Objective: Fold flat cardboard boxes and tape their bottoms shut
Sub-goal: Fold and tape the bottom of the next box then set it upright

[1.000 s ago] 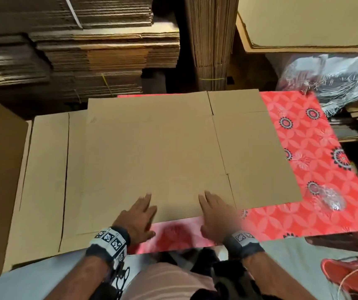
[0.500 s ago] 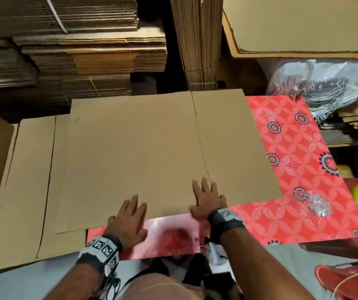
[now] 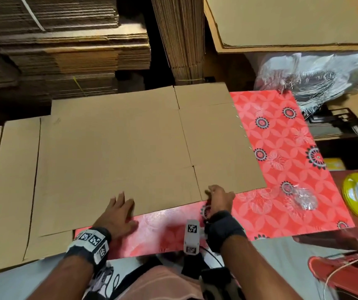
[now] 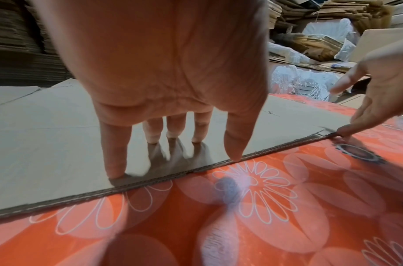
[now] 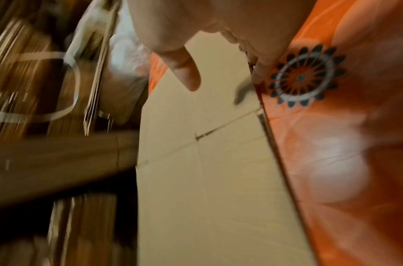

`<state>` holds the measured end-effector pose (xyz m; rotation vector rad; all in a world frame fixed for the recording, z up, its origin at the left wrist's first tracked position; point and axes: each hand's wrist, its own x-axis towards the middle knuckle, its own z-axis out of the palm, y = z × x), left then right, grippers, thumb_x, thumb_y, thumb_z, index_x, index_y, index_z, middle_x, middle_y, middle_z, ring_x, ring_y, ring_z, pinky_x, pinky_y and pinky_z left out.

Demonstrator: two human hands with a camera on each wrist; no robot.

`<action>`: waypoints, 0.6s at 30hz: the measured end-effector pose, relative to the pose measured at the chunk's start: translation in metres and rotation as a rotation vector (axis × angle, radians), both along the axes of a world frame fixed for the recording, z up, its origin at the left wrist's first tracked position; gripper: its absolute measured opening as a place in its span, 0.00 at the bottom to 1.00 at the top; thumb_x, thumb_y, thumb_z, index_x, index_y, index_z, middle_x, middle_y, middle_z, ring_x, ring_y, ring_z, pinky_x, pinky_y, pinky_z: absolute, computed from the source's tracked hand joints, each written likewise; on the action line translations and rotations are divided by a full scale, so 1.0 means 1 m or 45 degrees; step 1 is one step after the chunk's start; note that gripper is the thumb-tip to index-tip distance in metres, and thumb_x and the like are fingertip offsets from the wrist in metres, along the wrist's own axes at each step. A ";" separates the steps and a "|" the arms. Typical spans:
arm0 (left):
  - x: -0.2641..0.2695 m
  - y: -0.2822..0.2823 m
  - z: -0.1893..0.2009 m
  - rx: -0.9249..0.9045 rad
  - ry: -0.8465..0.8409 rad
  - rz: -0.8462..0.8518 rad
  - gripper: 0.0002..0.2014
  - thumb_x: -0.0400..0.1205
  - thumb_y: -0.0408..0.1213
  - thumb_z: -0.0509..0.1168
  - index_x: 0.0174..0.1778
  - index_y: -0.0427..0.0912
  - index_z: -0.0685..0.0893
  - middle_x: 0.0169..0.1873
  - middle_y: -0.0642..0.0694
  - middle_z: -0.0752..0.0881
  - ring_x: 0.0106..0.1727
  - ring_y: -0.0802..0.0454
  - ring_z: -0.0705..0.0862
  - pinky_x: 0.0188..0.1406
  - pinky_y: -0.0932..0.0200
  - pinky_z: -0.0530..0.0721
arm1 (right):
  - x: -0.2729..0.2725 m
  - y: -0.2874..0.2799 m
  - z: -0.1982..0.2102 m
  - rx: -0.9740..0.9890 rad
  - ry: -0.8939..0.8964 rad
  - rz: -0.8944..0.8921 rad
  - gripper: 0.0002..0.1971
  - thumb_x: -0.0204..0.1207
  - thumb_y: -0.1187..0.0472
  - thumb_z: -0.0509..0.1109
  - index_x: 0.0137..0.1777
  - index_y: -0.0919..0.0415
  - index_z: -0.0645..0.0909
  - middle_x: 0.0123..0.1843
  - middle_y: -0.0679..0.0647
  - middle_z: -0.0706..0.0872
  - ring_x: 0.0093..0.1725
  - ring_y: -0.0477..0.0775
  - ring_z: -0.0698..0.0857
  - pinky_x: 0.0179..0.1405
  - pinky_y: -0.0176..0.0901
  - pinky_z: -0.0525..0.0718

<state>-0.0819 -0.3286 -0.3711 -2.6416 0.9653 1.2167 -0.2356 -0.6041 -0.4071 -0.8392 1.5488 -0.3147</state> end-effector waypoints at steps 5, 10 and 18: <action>0.010 0.008 -0.007 0.008 -0.009 -0.022 0.49 0.82 0.61 0.67 0.91 0.50 0.45 0.89 0.39 0.35 0.89 0.36 0.40 0.88 0.42 0.51 | -0.002 -0.030 0.033 0.157 -0.314 -0.296 0.11 0.73 0.54 0.70 0.54 0.55 0.82 0.59 0.54 0.87 0.64 0.58 0.86 0.56 0.50 0.82; 0.015 0.009 -0.011 -0.029 0.053 0.038 0.50 0.80 0.62 0.69 0.91 0.52 0.46 0.89 0.41 0.35 0.90 0.38 0.40 0.88 0.40 0.52 | -0.007 -0.032 0.044 0.312 -0.454 -0.196 0.12 0.80 0.40 0.69 0.49 0.48 0.78 0.43 0.52 0.88 0.50 0.56 0.86 0.56 0.54 0.84; 0.001 0.023 0.029 -0.748 0.089 0.657 0.28 0.68 0.71 0.65 0.57 0.59 0.88 0.64 0.51 0.89 0.64 0.52 0.86 0.71 0.45 0.81 | 0.006 -0.003 0.030 0.402 -0.371 0.085 0.18 0.90 0.47 0.61 0.70 0.61 0.74 0.53 0.64 0.89 0.51 0.60 0.89 0.59 0.53 0.86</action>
